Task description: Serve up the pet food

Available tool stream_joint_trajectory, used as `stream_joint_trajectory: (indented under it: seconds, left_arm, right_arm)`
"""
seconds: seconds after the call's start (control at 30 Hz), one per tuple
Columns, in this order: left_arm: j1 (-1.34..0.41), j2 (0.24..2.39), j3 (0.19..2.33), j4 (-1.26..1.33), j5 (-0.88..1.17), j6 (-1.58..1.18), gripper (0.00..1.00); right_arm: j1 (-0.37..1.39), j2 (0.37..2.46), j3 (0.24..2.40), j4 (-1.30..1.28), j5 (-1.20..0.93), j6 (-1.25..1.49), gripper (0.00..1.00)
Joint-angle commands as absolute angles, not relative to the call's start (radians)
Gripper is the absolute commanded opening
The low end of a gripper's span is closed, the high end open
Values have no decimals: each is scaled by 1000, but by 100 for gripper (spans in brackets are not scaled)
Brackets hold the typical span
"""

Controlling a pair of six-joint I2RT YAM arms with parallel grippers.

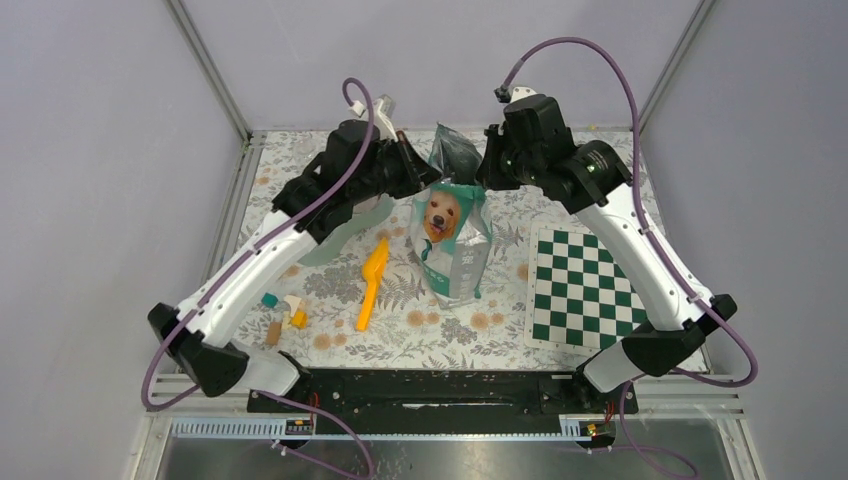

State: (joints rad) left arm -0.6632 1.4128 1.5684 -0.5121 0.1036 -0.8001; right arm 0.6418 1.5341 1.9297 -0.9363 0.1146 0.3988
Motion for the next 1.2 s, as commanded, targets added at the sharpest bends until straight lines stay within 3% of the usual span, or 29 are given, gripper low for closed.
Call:
stream_joint_trajectory:
  seconds: [0.0,0.1,0.2,0.27,0.37,0.53,0.67,0.77,0.93,1.17]
  left_arm:
    - [-640,1270,1597,-552,-181,-709,0]
    - [-640,1263,1597,-531,-161,-694,0]
    - [-639,1289,1608,-528,-125,-682,17]
    - [-639,1312,1622,-531,-103,-668,36]
    - [-638,1352,1654,-552,-77,-650,55]
    - [-638,1386,1693,-561,-34,-632,63]
    - [-638,1413,1716,-560,14,-633,66]
    - [-638,1438,1726,-560,50,-640,66]
    - [-630,1454,1756,-580,52,-638,67]
    - [-600,1429,1794,-580,42,-615,68]
  right_arm:
    - [630,1432,1993,-907,273,359,0]
    - [630,1439,1995,-886,205,344,4]
    - [630,1475,2003,-888,124,342,24]
    - [630,1501,2003,-894,104,340,41]
    - [630,1537,2015,-915,103,334,53]
    - [630,1589,2038,-918,97,314,62]
    - [630,1644,2074,-943,88,305,61]
    - [630,1676,2097,-944,90,300,51]
    - [629,1696,2201,-945,181,275,2]
    - [596,1745,2530,-944,302,172,0]
